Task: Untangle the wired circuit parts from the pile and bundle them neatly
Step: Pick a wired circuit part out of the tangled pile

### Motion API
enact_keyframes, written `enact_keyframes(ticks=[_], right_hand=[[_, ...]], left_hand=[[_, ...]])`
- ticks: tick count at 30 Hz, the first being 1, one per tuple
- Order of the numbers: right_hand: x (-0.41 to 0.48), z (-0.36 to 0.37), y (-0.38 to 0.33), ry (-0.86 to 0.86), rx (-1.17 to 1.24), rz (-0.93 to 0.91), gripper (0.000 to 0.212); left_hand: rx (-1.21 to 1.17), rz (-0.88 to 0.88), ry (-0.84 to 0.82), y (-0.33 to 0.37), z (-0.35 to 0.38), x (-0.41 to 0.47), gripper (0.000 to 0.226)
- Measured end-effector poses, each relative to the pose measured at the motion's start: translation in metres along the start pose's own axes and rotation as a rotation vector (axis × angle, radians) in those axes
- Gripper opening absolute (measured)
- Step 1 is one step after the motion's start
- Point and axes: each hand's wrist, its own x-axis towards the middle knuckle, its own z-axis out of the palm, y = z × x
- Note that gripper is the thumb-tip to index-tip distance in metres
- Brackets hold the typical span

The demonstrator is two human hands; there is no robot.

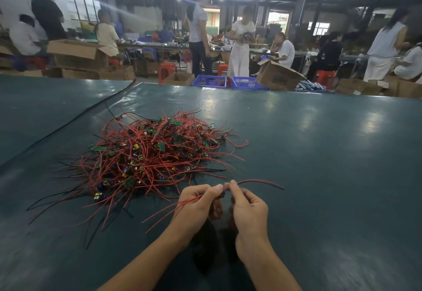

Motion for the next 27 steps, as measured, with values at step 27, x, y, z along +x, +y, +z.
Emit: enact_keyframes(ticks=[27], right_hand=[[-0.002, -0.005, -0.001, -0.167, -0.128, -0.115, 0.026]], left_hand=[[-0.043, 0.047, -0.141, 0.003, -0.008, -0.003, 0.034]])
